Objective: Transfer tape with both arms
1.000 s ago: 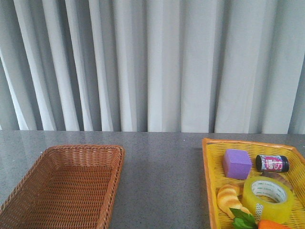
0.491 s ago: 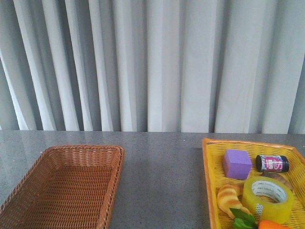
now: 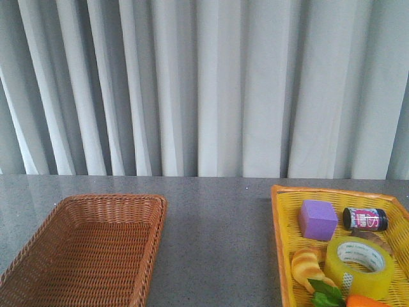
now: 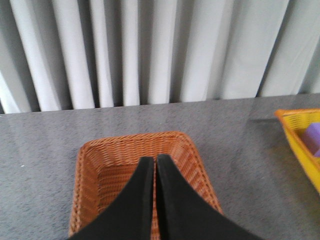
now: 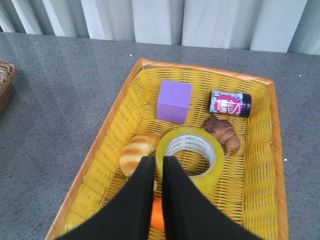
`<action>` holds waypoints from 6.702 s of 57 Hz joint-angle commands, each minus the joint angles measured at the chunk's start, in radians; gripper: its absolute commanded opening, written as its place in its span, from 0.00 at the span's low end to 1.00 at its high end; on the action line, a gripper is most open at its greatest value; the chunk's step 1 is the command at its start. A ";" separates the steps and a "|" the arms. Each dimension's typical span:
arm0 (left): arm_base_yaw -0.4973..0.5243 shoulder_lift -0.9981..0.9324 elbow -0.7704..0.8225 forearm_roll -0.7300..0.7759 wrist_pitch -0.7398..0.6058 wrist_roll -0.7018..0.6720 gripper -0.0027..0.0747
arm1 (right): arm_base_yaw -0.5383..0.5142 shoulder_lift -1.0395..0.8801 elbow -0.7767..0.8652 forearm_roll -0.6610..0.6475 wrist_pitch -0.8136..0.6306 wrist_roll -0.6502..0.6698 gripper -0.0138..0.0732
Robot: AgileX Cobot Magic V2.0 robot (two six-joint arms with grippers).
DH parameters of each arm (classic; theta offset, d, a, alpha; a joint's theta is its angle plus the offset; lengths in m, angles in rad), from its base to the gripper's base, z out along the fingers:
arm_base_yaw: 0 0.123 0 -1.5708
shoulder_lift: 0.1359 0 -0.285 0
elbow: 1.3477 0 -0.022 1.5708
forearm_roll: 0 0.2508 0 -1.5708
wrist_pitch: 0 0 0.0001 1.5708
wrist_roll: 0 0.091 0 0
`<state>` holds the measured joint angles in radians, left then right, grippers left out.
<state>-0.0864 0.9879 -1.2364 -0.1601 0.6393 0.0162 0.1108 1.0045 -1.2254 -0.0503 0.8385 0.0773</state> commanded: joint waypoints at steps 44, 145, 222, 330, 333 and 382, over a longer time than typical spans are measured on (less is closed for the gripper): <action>-0.086 0.190 -0.031 -0.057 0.031 0.004 0.59 | -0.001 0.107 -0.039 -0.041 0.030 0.006 0.84; -0.085 0.232 -0.031 -0.021 0.081 0.004 0.69 | -0.175 0.847 -0.306 -0.104 0.011 0.092 0.74; -0.085 0.232 -0.029 -0.013 0.107 0.005 0.69 | 0.201 0.691 -0.631 -0.114 0.049 -0.098 0.15; -0.086 0.232 -0.029 -0.004 0.099 0.004 0.69 | 0.205 0.761 -0.895 -0.271 0.122 0.052 0.60; -0.086 0.232 -0.029 -0.005 0.099 0.004 0.69 | 0.169 0.731 -0.895 -0.253 0.138 0.045 0.54; -0.346 0.506 -0.290 -0.002 0.095 0.111 0.69 | -0.082 0.617 -0.895 0.032 0.230 -0.031 0.15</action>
<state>-0.4036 1.4424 -1.4128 -0.1500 0.7502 0.1251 0.0307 1.6597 -2.0909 -0.0175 1.1299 0.0572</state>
